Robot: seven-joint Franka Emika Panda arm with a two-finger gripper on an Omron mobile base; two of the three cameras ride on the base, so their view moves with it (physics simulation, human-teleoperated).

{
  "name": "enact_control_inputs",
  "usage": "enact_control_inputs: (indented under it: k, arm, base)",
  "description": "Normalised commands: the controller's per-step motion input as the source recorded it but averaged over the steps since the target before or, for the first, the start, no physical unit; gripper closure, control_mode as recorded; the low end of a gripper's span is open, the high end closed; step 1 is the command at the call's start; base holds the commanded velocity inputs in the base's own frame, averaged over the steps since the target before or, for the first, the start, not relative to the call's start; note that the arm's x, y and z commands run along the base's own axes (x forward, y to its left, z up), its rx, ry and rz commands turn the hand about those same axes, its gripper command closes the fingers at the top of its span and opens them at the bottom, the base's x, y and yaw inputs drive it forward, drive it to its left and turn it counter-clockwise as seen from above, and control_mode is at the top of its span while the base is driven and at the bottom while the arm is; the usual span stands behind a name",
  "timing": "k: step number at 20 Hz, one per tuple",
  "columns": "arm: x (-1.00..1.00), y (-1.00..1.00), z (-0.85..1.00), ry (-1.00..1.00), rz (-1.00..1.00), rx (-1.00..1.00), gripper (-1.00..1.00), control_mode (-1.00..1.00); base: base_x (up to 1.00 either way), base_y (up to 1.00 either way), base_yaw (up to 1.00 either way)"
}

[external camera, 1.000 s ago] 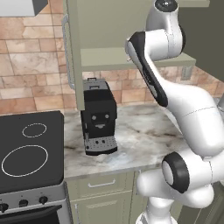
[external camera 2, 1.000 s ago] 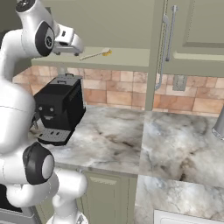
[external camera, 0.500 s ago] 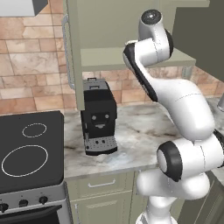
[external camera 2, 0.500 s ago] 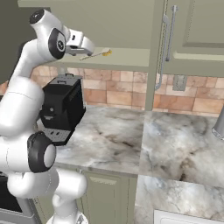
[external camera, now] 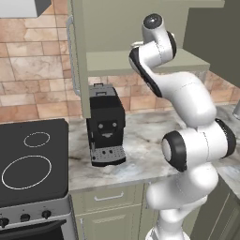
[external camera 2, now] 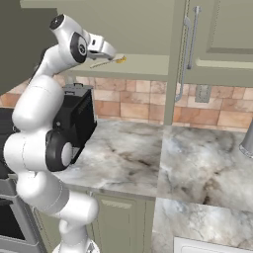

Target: Open the cabinet. Pick the dish brush and place it next to the sink. Then close the cabinet.

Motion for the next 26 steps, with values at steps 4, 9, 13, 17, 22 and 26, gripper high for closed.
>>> enact_control_inputs:
  k: [4, 9, 13, 17, 22, 26]
  arm:
    - [0.63, -0.02, -0.02, -0.04, 0.0, 0.01, -1.0, -1.0]
    - [0.42, -0.03, -0.12, 0.0, 0.0, 0.02, -1.0, -1.0]
    - [0.44, -0.04, -0.16, 0.0, 0.0, 0.03, -1.0, -1.0]
    - [0.47, -0.03, -0.1, 0.0, 0.0, 0.02, -1.0, -1.0]
    - [0.4, -0.04, -0.1, 0.0, 0.0, 0.03, -1.0, -1.0]
    - [0.31, -0.01, 0.0, 0.0, 0.0, 0.07, -1.0, -1.0]
  base:
    - [0.0, 0.0, 0.0]
    - [0.0, 0.0, 0.0]
    - [0.0, 0.0, 0.0]
    - [0.0, 0.0, 0.0]
    - [0.0, 0.0, 0.0]
    - [0.0, 0.0, 0.0]
